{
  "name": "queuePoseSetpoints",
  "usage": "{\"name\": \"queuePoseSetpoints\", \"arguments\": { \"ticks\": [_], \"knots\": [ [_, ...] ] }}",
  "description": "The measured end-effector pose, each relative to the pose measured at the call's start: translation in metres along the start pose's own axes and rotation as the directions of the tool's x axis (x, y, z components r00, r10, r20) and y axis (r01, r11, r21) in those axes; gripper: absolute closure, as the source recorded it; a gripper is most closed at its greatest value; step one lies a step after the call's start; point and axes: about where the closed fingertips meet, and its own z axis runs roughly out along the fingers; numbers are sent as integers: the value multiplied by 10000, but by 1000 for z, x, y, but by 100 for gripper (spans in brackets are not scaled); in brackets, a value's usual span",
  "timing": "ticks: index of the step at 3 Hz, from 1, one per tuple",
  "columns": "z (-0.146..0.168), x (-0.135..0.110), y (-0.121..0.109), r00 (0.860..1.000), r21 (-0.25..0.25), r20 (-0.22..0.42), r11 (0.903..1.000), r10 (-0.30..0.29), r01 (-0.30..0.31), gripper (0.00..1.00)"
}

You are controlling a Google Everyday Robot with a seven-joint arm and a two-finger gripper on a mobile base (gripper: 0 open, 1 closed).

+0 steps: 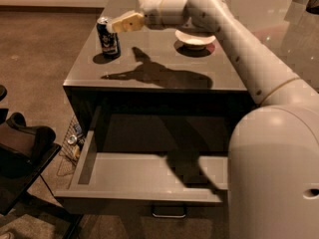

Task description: Place pepsi can into top drawer

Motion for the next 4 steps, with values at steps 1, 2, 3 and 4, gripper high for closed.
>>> {"name": "queuePoseSetpoints", "arguments": {
  "ticks": [1, 2, 3, 4],
  "knots": [
    [34, 12, 37, 9956, -553, -293, 9944, 887, -902, 0],
    [67, 22, 58, 9858, -820, -73, 9824, 1676, -1677, 0],
    [91, 30, 56, 9793, -577, 413, 9790, 1981, -1956, 18],
    [94, 30, 58, 9791, -589, 423, 9788, 1987, -1961, 49]
  ]
}}
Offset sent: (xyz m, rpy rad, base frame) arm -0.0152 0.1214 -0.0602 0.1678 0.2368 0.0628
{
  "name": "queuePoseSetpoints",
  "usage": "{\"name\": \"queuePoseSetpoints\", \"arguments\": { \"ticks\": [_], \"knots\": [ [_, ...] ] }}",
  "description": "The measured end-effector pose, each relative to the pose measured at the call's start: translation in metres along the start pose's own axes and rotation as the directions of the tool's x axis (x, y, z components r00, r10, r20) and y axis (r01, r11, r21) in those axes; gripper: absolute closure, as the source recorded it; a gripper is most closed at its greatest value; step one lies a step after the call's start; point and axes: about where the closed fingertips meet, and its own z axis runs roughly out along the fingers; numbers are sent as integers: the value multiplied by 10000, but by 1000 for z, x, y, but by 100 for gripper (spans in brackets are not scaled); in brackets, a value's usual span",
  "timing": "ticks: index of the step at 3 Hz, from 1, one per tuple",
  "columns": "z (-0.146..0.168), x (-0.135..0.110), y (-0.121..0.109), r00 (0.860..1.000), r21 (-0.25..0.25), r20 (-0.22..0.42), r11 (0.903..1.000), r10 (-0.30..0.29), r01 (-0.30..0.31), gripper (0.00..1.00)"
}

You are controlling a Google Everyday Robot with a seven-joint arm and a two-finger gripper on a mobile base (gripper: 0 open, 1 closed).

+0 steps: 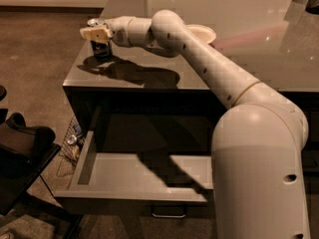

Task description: Place pepsi can into top drawer

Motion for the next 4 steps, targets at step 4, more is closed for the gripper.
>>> {"name": "queuePoseSetpoints", "arguments": {
  "ticks": [4],
  "knots": [
    [-109, -95, 87, 9777, -193, 1031, 9824, -1830, 1859, 100]
  ]
}}
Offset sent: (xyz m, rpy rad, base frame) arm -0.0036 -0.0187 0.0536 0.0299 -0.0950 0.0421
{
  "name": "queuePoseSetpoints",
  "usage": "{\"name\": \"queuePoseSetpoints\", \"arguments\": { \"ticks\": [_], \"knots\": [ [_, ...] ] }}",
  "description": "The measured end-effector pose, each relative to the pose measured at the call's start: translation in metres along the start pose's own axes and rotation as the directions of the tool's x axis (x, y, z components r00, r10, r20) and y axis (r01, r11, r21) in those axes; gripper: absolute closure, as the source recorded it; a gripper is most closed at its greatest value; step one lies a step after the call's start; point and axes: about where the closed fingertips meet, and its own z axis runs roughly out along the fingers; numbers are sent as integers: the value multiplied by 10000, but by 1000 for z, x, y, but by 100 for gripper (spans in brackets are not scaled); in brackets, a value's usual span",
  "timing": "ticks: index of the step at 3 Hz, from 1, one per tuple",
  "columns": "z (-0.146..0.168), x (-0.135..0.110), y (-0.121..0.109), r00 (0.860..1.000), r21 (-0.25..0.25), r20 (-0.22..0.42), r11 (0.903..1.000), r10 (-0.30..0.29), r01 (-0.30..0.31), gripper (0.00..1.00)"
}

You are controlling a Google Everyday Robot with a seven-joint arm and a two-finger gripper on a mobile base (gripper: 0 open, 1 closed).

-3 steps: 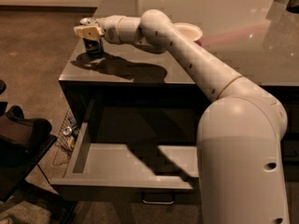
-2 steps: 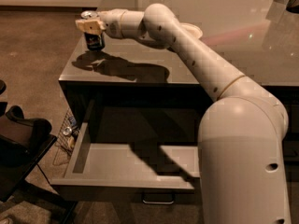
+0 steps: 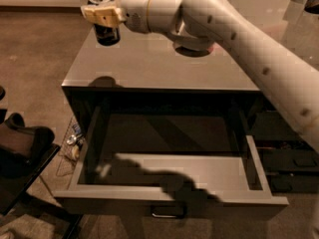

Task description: Place pepsi can into top drawer

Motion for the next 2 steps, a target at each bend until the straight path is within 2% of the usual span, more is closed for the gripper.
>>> {"name": "queuePoseSetpoints", "arguments": {
  "ticks": [1, 2],
  "knots": [
    [-43, 20, 53, 9995, -662, -196, 9975, 238, -250, 100],
    [-105, 80, 109, 9888, -1436, -116, 9784, 1489, -1490, 100]
  ]
}}
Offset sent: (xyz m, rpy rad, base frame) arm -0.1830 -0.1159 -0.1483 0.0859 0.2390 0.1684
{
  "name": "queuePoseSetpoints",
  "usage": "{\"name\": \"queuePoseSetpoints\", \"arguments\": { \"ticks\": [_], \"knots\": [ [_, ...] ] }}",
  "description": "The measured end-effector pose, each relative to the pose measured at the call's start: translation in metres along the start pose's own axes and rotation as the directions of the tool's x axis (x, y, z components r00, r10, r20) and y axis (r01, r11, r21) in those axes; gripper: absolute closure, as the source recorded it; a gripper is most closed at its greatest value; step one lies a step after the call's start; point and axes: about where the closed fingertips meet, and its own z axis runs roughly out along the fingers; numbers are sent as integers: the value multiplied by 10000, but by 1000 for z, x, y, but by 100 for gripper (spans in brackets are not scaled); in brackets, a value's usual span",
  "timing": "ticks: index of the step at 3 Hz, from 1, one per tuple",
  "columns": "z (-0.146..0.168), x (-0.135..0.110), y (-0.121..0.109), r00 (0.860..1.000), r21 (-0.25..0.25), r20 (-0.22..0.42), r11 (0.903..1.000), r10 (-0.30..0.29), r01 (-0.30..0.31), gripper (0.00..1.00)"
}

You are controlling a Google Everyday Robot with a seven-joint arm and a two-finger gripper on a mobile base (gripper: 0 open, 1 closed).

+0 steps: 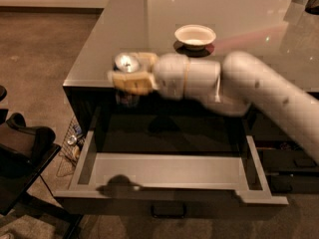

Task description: Place pepsi can into top drawer

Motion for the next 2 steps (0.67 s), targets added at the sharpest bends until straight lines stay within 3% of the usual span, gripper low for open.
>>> {"name": "queuePoseSetpoints", "arguments": {
  "ticks": [1, 2],
  "knots": [
    [-38, 54, 24, 9952, 129, 388, 9958, 900, -905, 100],
    [-48, 61, 25, 9947, 280, 330, 9948, 971, -980, 100]
  ]
}}
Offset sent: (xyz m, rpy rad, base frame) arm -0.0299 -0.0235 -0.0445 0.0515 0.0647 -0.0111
